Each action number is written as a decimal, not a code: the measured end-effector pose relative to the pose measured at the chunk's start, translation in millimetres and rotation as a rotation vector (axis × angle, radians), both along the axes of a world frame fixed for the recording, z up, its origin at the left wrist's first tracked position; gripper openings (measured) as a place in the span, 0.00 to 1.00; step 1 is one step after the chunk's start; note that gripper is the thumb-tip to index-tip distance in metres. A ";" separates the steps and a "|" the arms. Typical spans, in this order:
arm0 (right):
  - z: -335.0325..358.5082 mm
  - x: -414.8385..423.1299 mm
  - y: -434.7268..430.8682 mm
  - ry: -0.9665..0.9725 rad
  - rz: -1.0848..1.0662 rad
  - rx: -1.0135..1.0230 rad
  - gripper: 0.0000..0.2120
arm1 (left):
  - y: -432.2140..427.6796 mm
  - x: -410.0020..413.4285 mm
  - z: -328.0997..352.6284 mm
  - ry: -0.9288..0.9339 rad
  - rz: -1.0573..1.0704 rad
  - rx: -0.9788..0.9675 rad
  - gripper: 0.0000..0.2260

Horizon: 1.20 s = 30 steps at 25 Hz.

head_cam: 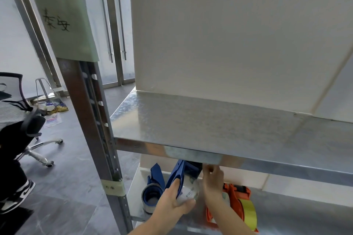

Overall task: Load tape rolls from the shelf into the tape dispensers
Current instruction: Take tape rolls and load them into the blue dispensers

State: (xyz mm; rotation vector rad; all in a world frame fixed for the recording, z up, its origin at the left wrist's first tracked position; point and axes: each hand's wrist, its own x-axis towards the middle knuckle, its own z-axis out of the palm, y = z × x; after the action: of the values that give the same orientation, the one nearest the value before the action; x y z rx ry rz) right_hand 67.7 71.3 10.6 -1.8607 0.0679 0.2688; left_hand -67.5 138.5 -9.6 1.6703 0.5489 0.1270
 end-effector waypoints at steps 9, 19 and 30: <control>21.9 23.1 -6.3 -0.106 0.356 -0.317 0.07 | -0.9 -9.1 19.7 -0.091 -0.166 -0.153 0.25; 40.3 30.5 -5.6 0.276 0.366 0.097 0.04 | 8.9 -17.3 12.8 -0.079 -0.240 -0.274 0.27; 17.9 26.5 9.7 0.812 0.315 0.386 0.16 | 14.9 -23.8 36.6 -0.132 -0.205 -0.244 0.17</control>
State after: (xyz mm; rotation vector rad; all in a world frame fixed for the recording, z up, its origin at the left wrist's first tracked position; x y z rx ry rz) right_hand 94.2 81.0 28.5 -1.2757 0.2591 1.1611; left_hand -91.4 153.4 27.0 1.4581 0.2788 0.0191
